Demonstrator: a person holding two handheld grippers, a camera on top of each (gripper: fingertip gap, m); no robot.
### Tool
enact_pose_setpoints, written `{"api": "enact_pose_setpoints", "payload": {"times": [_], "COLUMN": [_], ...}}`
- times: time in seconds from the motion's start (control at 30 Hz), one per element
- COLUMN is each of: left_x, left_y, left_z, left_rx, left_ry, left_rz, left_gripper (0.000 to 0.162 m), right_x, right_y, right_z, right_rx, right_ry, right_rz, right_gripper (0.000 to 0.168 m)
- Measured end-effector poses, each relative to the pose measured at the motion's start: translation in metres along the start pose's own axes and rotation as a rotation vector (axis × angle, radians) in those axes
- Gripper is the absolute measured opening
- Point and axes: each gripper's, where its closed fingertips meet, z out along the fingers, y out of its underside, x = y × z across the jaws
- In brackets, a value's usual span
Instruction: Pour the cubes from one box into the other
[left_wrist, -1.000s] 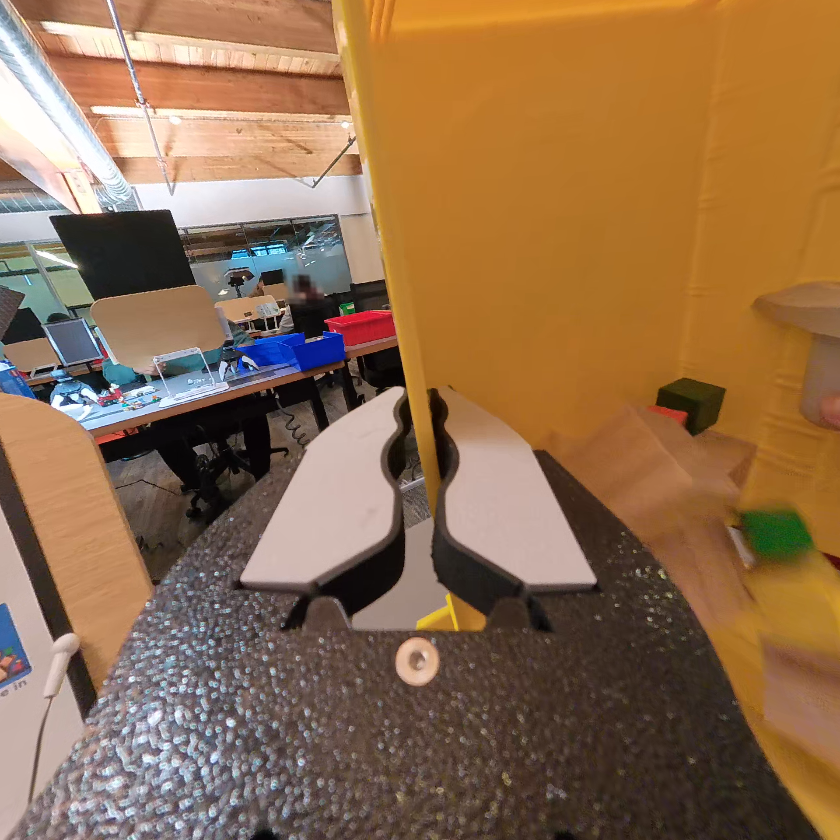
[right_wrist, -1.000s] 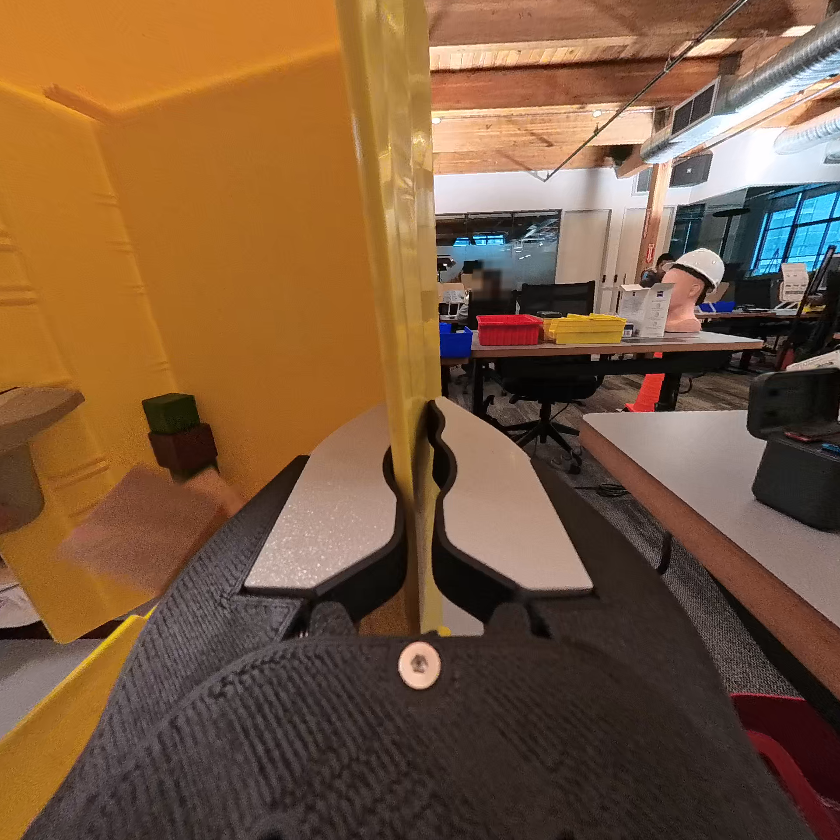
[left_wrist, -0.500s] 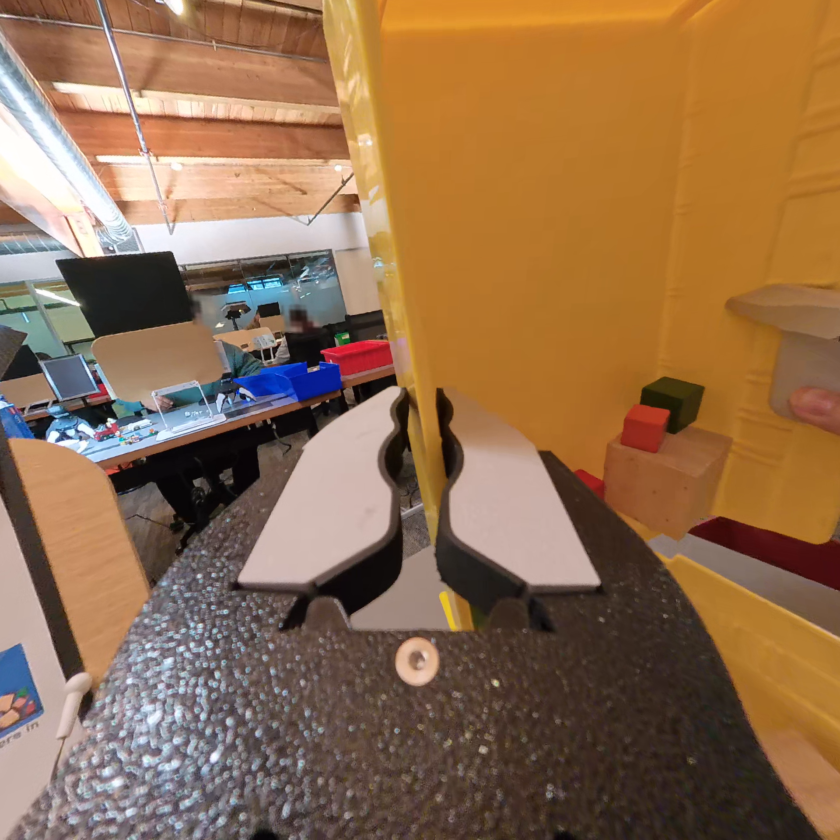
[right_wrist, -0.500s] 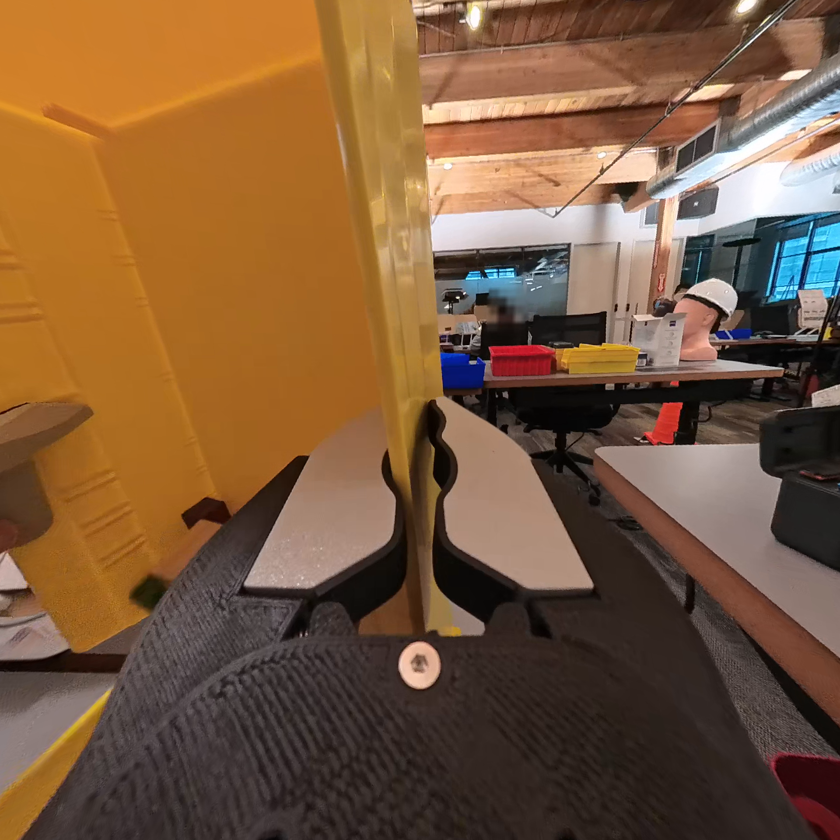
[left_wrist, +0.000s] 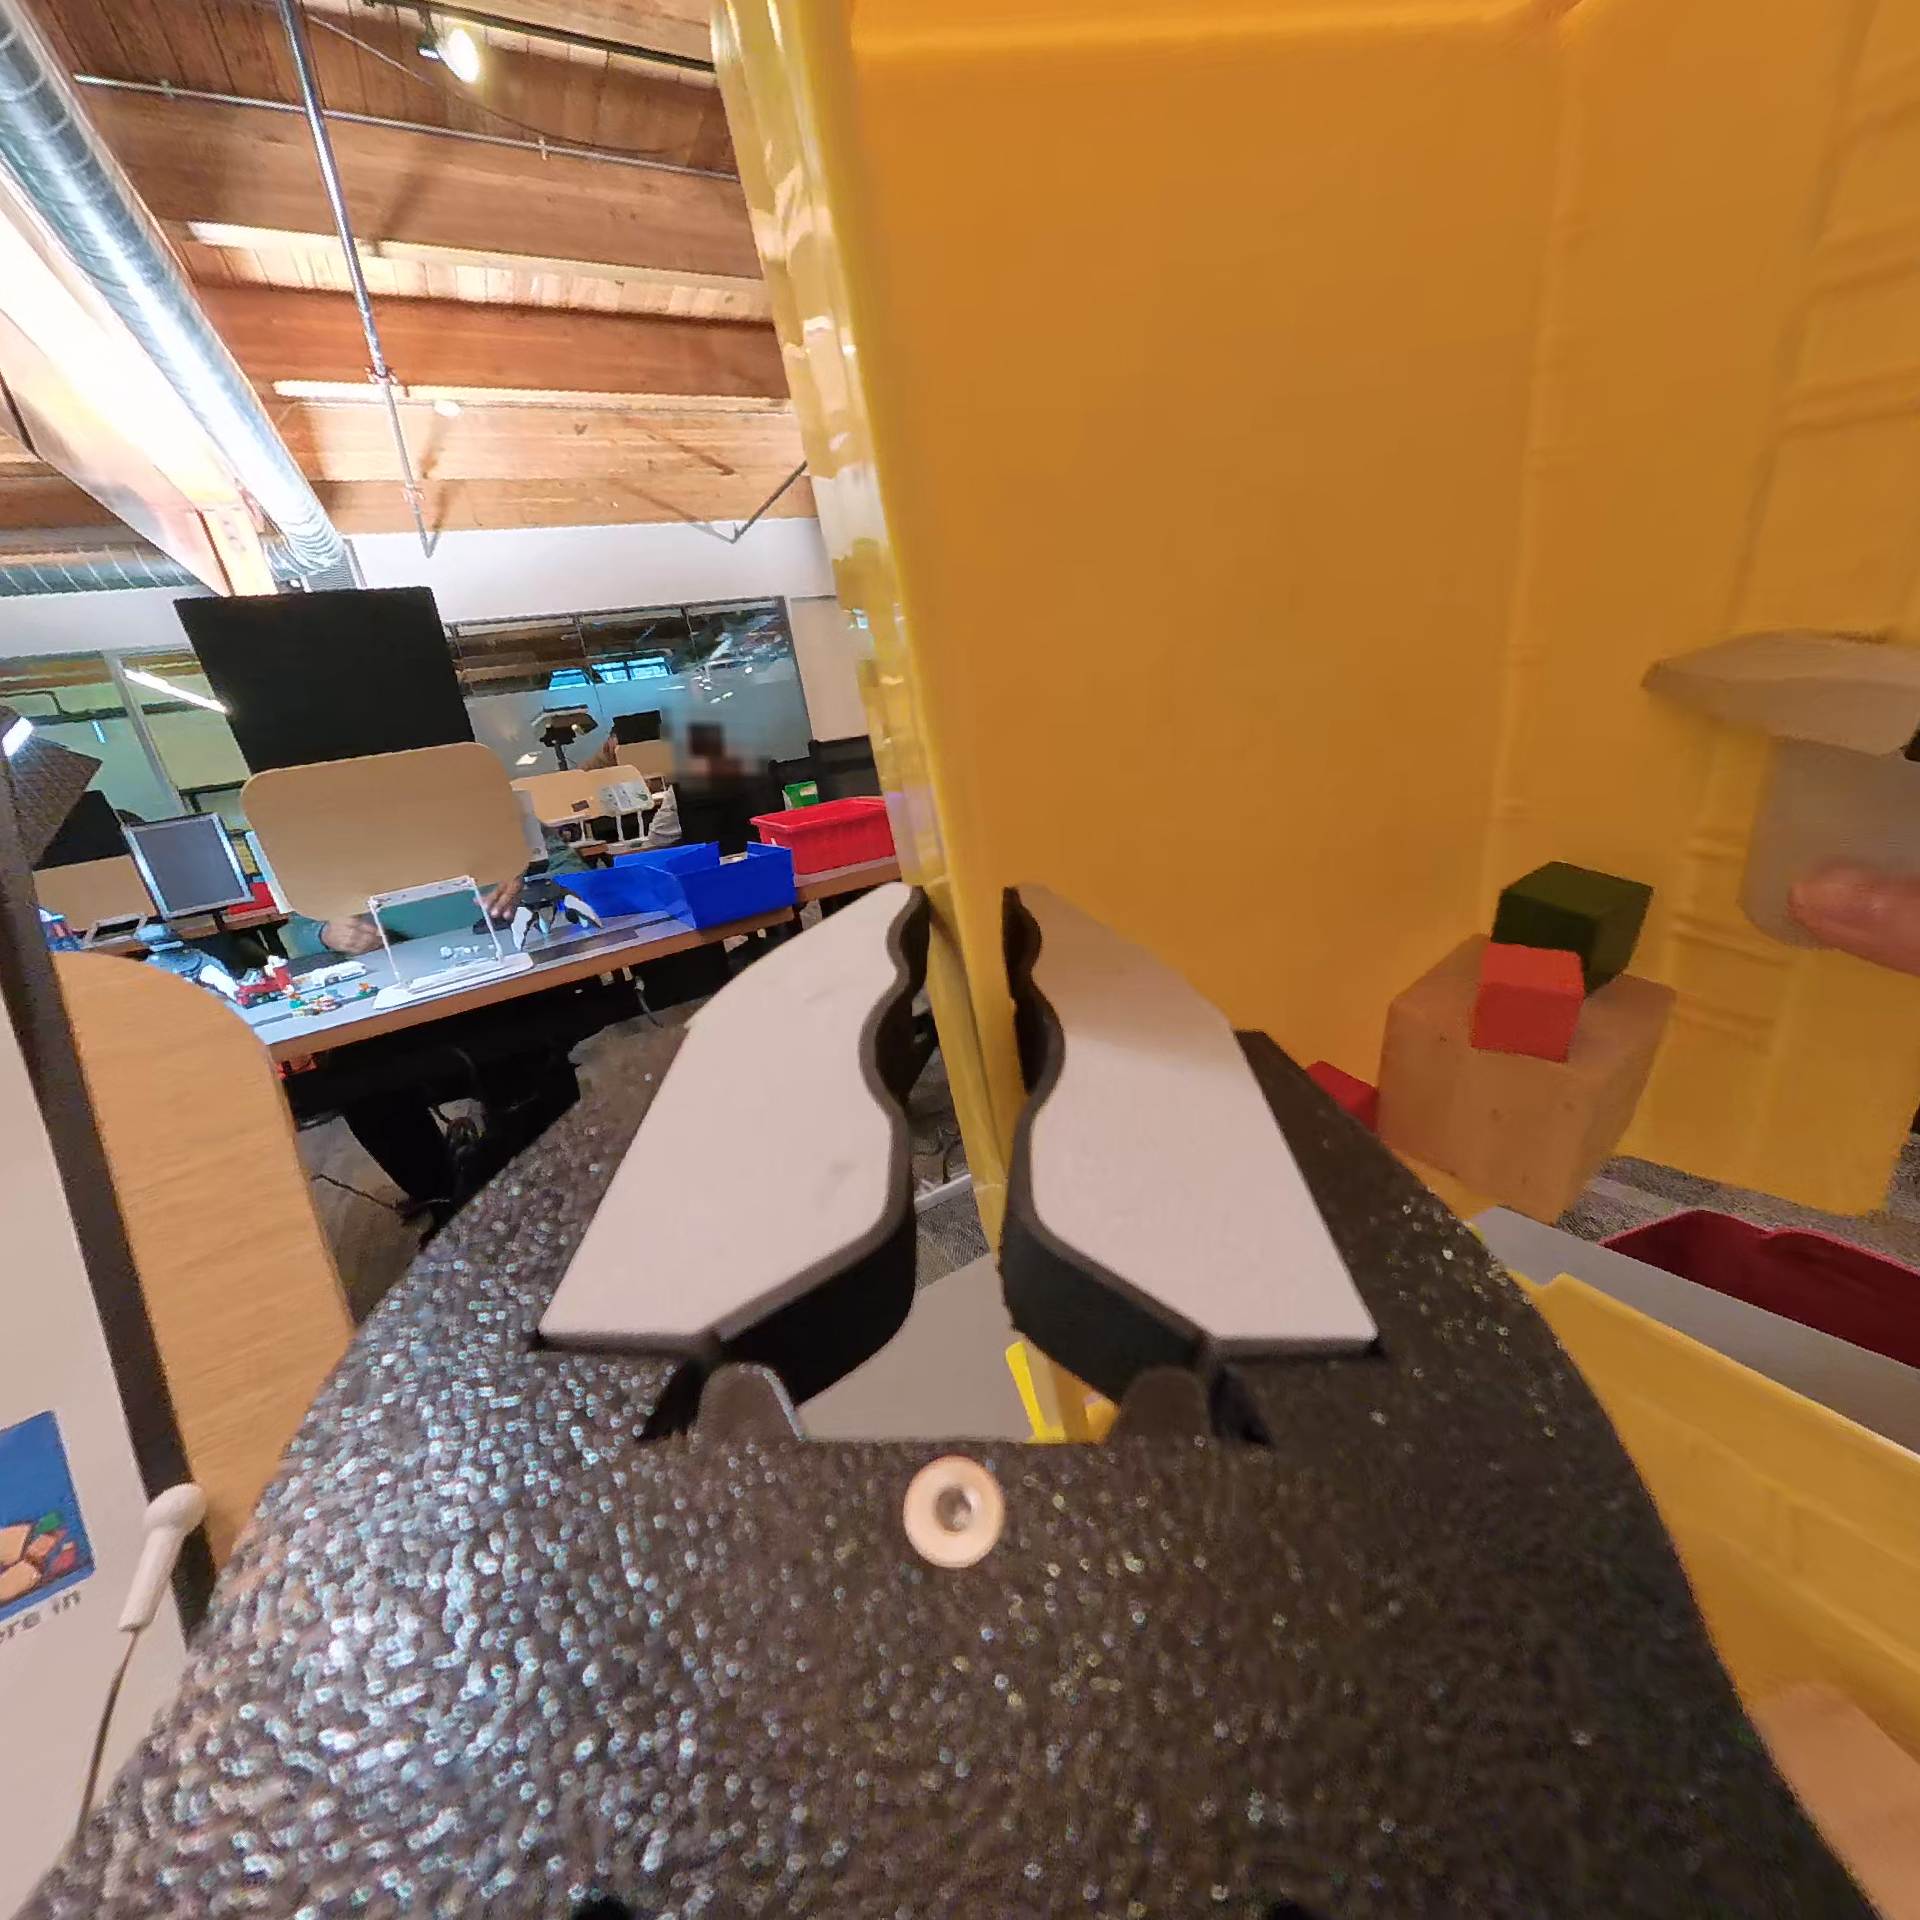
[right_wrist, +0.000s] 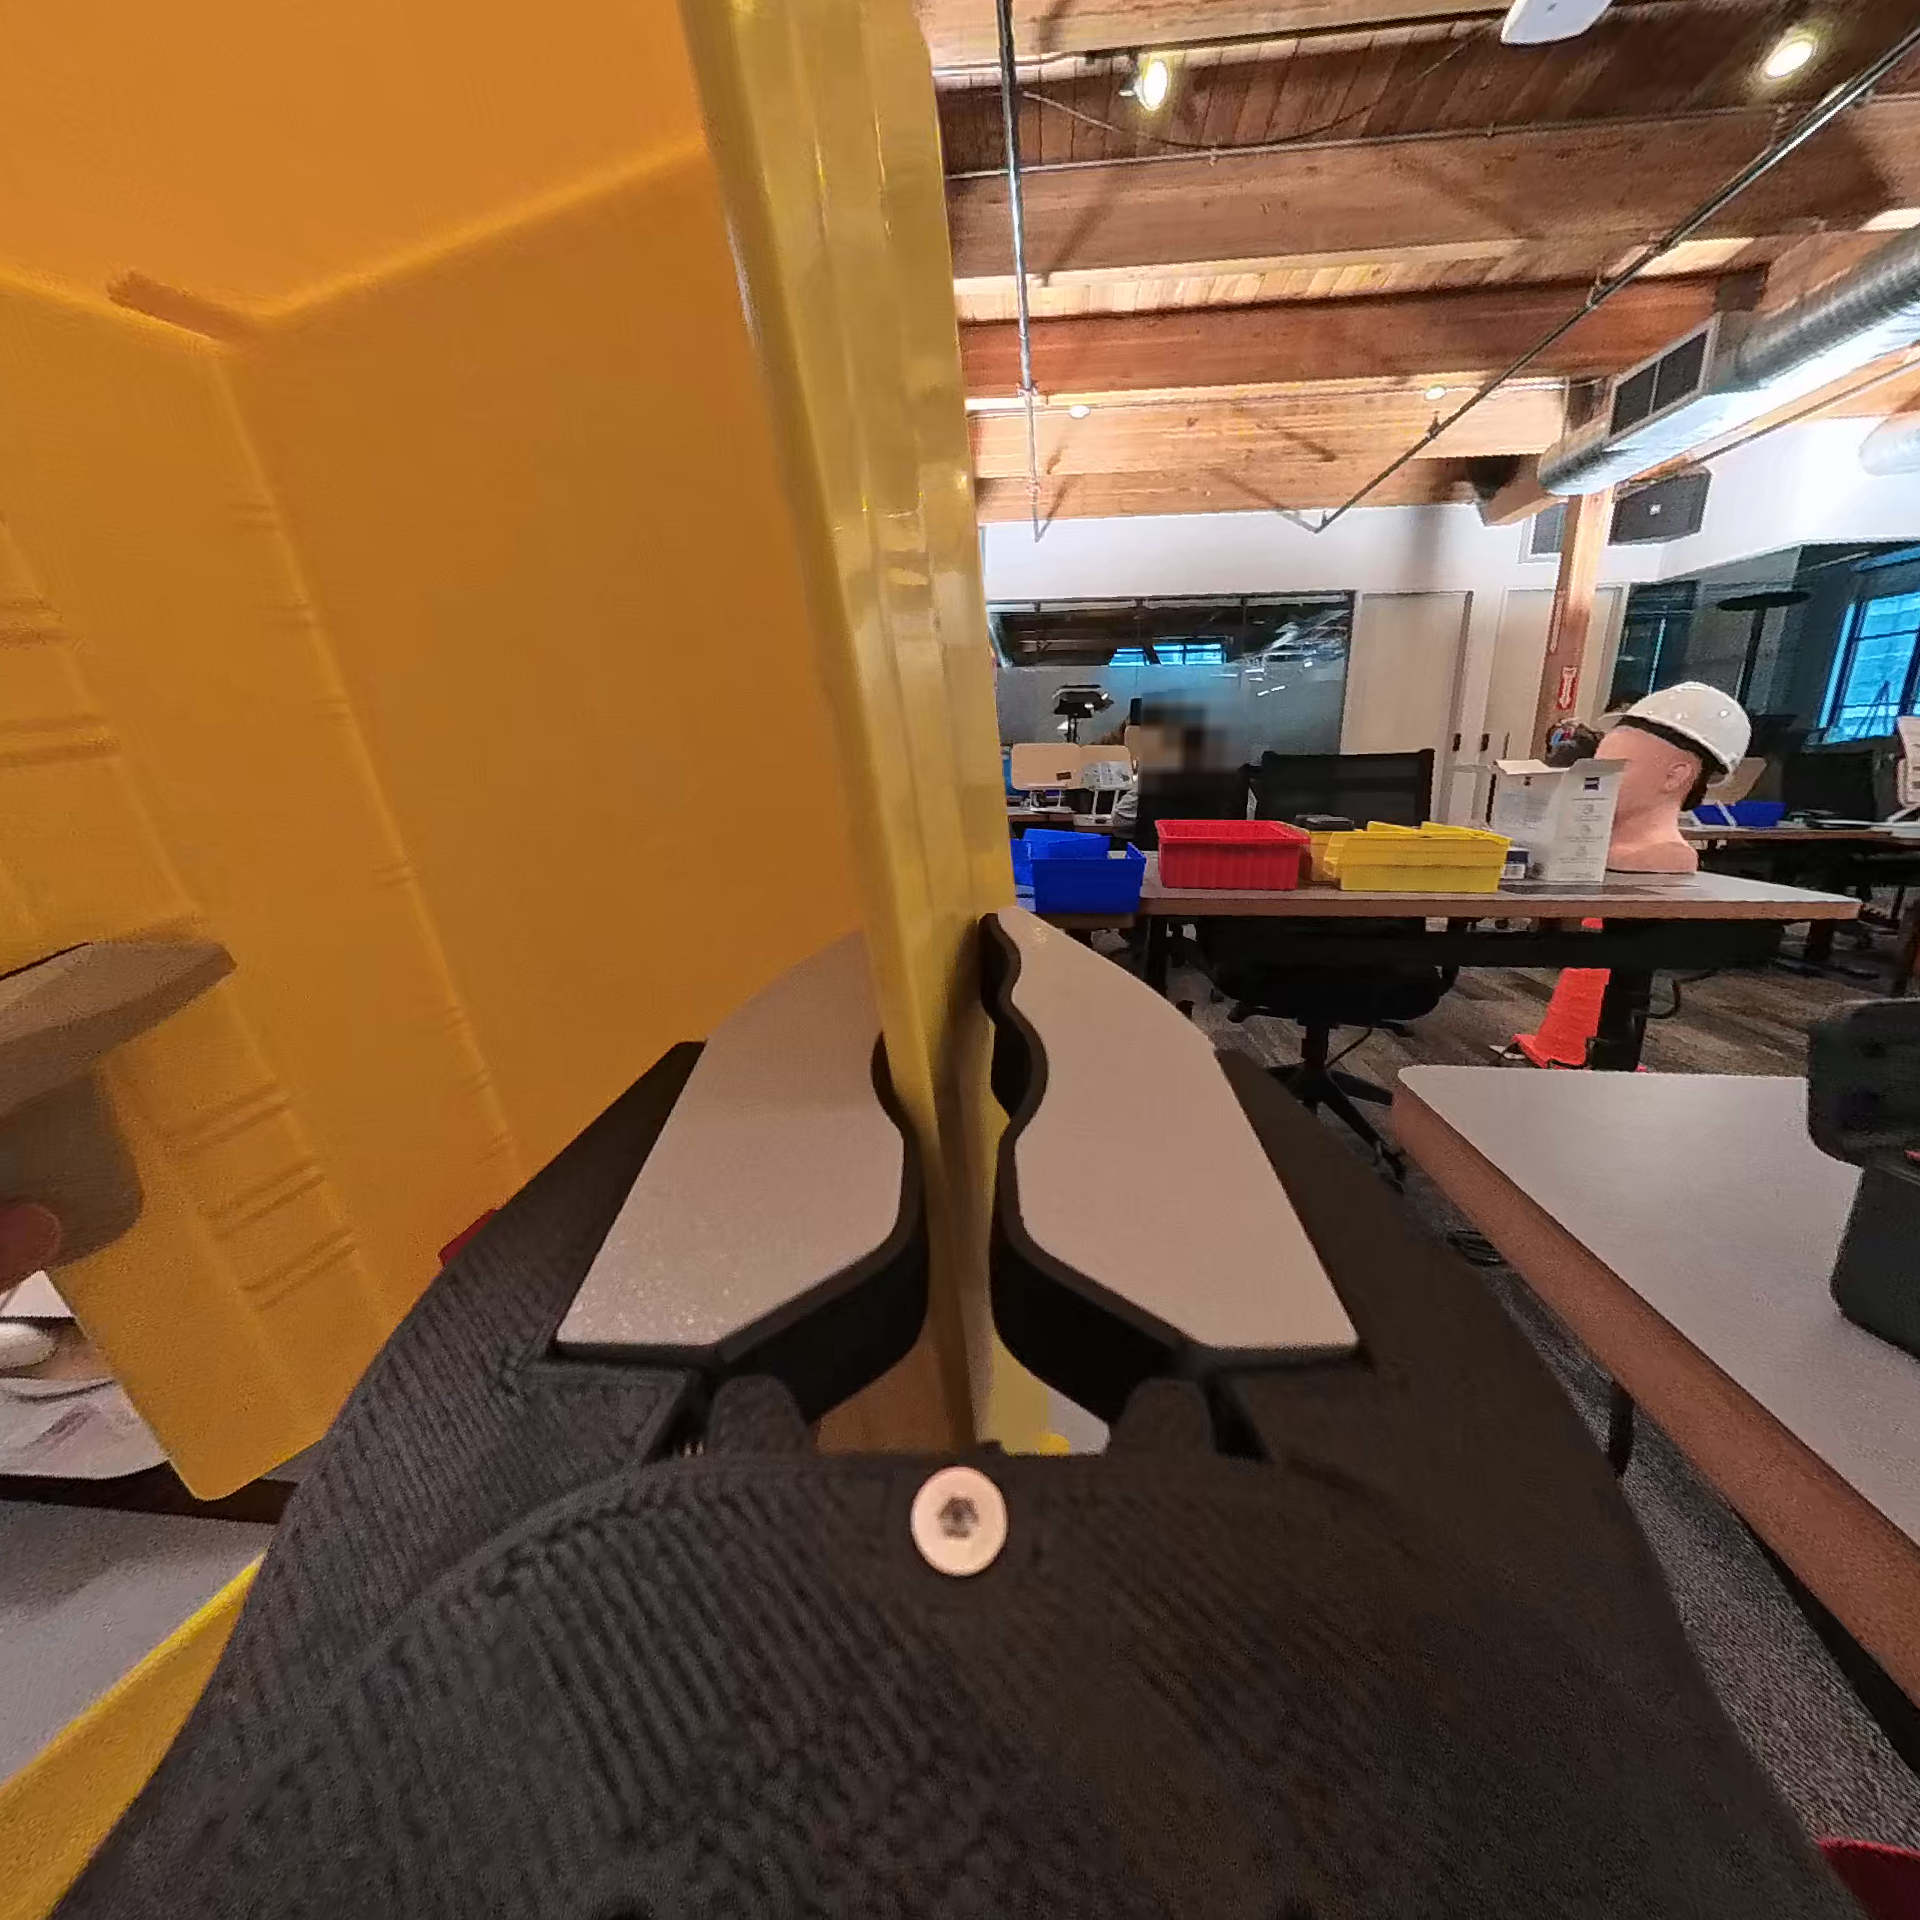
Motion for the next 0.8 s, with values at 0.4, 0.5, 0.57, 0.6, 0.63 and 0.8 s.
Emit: {"api": "enact_pose_setpoints", "payload": {"times": [0.4,0.5,0.57,0.6,0.63,0.8], "left_x": [-0.006,-0.004,-0.002,-0.002,-0.001,-0.001], "left_y": [-0.014,-0.017,-0.020,-0.021,-0.023,-0.030], "left_z": [-0.001,-0.002,-0.003,-0.005,-0.006,-0.010], "left_rx": [0.033,0.042,0.048,0.058,0.065,0.080], "left_ry": [-0.007,-0.004,0.000,0.000,0.001,0.000], "left_rz": [0.016,0.017,0.014,0.018,0.019,0.031], "left_gripper": [0.013,0.013,0.013,0.013,0.013,0.014], "right_x": [-0.007,-0.006,-0.006,-0.007,-0.007,-0.010], "right_y": [-0.017,-0.020,-0.023,-0.024,-0.026,-0.030], "right_z": [0.005,0.002,0.000,-0.001,-0.002,-0.005], "right_rx": [0.034,0.045,0.056,0.064,0.073,0.093], "right_ry": [-0.025,-0.021,-0.020,-0.020,-0.017,-0.022], "right_rz": [-0.018,-0.016,-0.019,-0.017,-0.022,-0.022], "right_gripper": [0.007,0.007,0.007,0.007,0.007,0.007]}}
